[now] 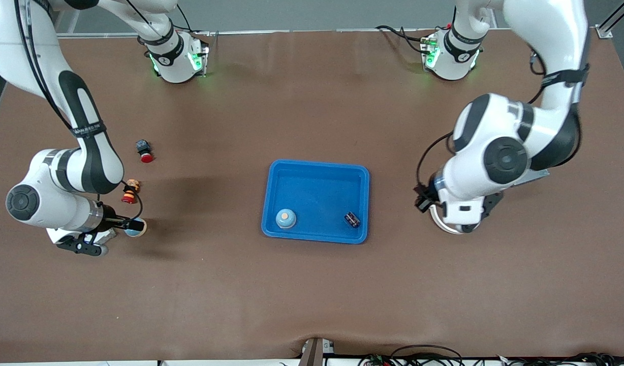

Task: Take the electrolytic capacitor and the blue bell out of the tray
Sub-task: 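Set the bell near the white block while the left gripper lifts capacitor, then place the capacitor inside the white arch while the right gripper grasps bell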

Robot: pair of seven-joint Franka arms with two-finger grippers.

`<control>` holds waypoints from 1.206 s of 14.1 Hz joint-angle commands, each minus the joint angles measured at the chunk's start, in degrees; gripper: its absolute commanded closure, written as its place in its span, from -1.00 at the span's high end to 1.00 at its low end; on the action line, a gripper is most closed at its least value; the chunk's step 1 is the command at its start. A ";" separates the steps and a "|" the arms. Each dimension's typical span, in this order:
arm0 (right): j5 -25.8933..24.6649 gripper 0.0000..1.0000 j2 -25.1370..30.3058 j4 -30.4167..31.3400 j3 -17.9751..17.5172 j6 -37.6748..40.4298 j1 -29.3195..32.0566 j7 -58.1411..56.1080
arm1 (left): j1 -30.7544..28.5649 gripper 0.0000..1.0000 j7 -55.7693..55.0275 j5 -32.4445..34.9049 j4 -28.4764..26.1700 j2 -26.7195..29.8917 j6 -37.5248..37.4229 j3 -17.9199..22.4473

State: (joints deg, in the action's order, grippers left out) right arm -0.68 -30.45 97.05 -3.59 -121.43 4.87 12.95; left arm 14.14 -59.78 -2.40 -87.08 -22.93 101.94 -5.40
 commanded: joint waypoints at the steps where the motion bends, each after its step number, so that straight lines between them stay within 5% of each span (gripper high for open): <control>1: -0.47 1.00 3.28 -0.38 -0.19 3.30 -4.67 12.05 | -4.46 -1.00 10.78 -0.94 -8.53 6.40 0.45 -0.32; 9: -0.29 1.00 -1.44 -9.69 -0.72 1.20 -25.24 55.75 | -13.61 -1.00 30.60 2.74 -20.92 10.45 9.30 -0.14; 17: -0.90 1.00 -10.59 -13.20 -0.46 -9.44 -32.37 67.29 | -13.35 -1.00 30.86 4.60 -30.16 9.05 23.28 -0.14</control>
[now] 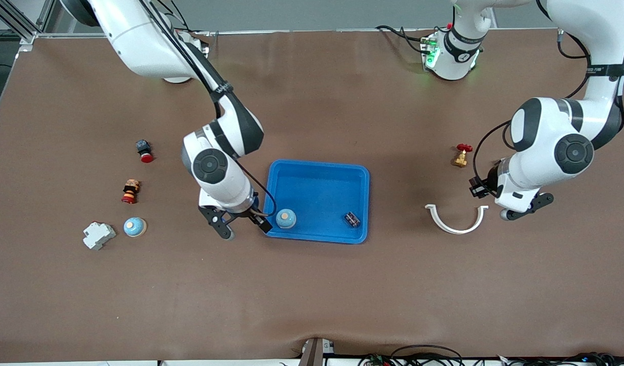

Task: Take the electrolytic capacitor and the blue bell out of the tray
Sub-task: 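Place the capacitor inside the white arch while the right gripper grasps bell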

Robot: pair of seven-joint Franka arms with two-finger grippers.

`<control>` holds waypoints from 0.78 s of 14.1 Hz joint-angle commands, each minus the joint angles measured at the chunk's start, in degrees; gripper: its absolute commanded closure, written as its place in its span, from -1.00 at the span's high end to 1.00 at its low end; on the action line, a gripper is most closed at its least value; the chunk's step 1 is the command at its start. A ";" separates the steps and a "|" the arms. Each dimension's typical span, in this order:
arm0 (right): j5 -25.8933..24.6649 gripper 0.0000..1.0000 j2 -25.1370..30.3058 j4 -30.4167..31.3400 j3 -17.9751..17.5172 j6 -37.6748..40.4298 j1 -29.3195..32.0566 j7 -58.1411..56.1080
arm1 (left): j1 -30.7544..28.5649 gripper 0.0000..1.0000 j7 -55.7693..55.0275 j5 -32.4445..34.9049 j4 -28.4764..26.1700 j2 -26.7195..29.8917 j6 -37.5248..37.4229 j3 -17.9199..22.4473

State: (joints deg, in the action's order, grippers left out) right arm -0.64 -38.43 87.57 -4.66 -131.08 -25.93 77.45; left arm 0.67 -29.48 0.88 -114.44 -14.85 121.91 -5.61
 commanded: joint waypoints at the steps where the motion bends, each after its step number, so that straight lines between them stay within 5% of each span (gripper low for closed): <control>1: -1.03 1.00 -3.58 -4.68 0.71 0.21 -2.27 3.58 | 0.29 -1.00 0.56 1.57 -2.89 -0.34 4.64 0.07; 11: -3.75 1.00 -8.94 -7.76 2.03 0.30 -7.38 8.42 | 1.26 -1.00 0.56 3.77 3.61 -11.50 6.59 -0.10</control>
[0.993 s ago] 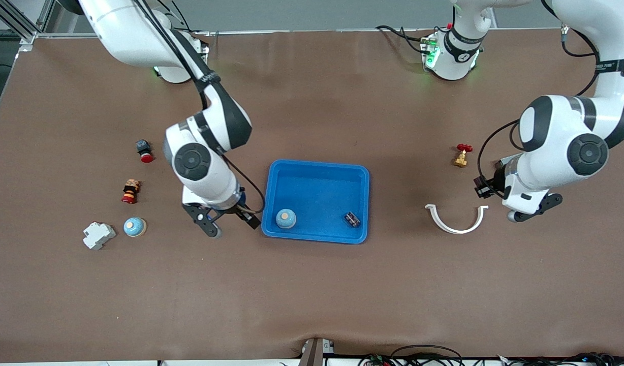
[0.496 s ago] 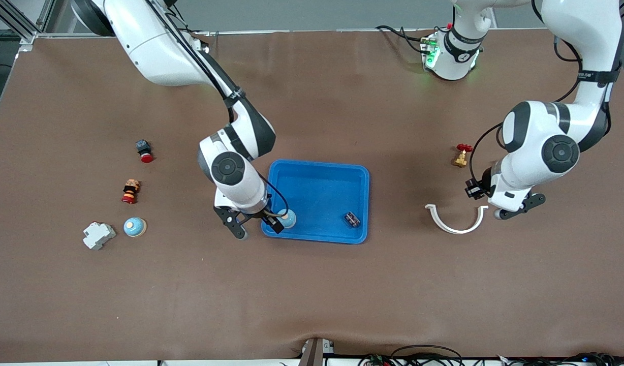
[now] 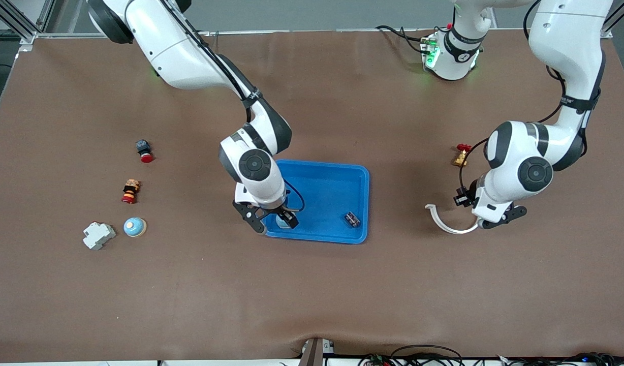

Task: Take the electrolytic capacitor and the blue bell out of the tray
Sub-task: 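Place the capacitor inside the white arch while the right gripper grasps bell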

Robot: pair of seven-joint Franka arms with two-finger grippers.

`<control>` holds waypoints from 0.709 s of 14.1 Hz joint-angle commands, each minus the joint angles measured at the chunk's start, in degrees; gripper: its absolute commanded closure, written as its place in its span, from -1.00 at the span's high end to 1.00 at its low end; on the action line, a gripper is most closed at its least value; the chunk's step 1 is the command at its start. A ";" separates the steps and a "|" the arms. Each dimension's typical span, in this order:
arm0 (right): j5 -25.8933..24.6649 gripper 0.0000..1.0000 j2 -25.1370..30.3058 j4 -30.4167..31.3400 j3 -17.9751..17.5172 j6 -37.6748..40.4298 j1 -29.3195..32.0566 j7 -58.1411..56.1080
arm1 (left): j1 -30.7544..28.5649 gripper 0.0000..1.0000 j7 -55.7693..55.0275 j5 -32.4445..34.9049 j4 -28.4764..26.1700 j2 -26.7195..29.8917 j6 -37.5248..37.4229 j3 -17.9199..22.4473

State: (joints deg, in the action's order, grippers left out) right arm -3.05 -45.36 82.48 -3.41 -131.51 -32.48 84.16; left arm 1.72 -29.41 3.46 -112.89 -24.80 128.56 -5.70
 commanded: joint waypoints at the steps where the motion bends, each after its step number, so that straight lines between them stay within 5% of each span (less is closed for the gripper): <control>1: -1.34 1.00 -2.45 -2.84 0.78 0.64 -0.92 1.70 | 0.21 -1.00 0.40 1.20 2.32 -2.44 0.02 -0.01; 10: -3.01 1.00 -5.00 -4.78 0.86 0.47 -0.92 1.70 | 0.39 -1.00 -0.74 1.11 5.58 -9.12 1.17 -0.01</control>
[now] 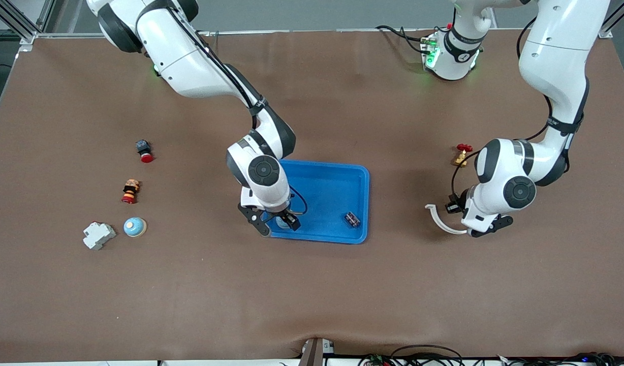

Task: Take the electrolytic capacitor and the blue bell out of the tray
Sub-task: 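Place the capacitor inside the white arch while the right gripper grasps bell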

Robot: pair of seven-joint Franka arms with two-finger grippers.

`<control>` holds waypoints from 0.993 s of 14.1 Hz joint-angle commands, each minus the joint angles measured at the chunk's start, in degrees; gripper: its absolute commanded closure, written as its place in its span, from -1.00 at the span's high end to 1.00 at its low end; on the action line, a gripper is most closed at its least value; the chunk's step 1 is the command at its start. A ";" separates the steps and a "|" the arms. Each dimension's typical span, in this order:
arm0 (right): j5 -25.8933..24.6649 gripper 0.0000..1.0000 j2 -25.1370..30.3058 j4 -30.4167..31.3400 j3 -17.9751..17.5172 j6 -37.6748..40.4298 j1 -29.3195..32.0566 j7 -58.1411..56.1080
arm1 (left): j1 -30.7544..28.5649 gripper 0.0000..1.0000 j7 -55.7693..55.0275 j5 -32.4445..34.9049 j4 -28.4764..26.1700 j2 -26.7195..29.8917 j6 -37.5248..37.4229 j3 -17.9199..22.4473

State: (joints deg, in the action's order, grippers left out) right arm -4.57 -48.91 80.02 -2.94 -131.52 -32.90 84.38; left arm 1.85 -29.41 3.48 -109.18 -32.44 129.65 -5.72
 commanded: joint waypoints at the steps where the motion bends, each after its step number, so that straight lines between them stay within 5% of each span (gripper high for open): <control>1: -1.58 1.00 -1.45 -2.32 0.40 0.48 -0.50 1.49 | 0.26 -1.00 -0.74 1.09 1.87 -1.57 0.07 0.00; 3: -2.28 0.97 -1.63 -2.32 0.39 0.48 -0.50 1.40 | 0.26 -1.00 -0.74 1.09 1.87 -1.57 0.07 0.00; 4: -3.16 0.49 -1.80 -2.41 0.31 0.48 -0.50 1.40 | 0.26 -1.00 -0.65 1.09 1.87 -1.57 0.07 0.00; 5: -3.34 -0.16 -1.89 -2.41 0.31 0.48 -0.50 1.49 | 0.26 -0.70 -0.56 1.09 1.87 -1.57 0.07 0.00; 6: -3.25 -0.72 -1.89 -2.50 0.31 0.30 -0.50 1.66 | 0.26 0.22 -0.30 1.09 1.87 -1.57 0.07 0.00; 7: -3.25 -1.00 -1.98 -2.50 0.31 0.13 -0.59 2.62 | 0.26 0.87 -0.30 1.09 1.87 -1.49 0.07 0.00; 11: -2.90 -1.00 -1.81 -2.85 0.04 -0.32 -0.68 4.04 | 0.53 1.00 -0.73 1.09 1.78 -0.18 -1.41 0.00; 14: -1.68 -1.00 -0.84 -5.22 -0.57 2.14 -0.41 3.69 | -0.09 1.00 -0.56 0.39 4.84 2.99 -11.13 0.00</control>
State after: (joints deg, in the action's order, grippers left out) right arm -6.04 -49.77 77.71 -3.15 -131.69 -33.09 86.76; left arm 1.91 -29.50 3.48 -106.40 -32.54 125.41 -5.73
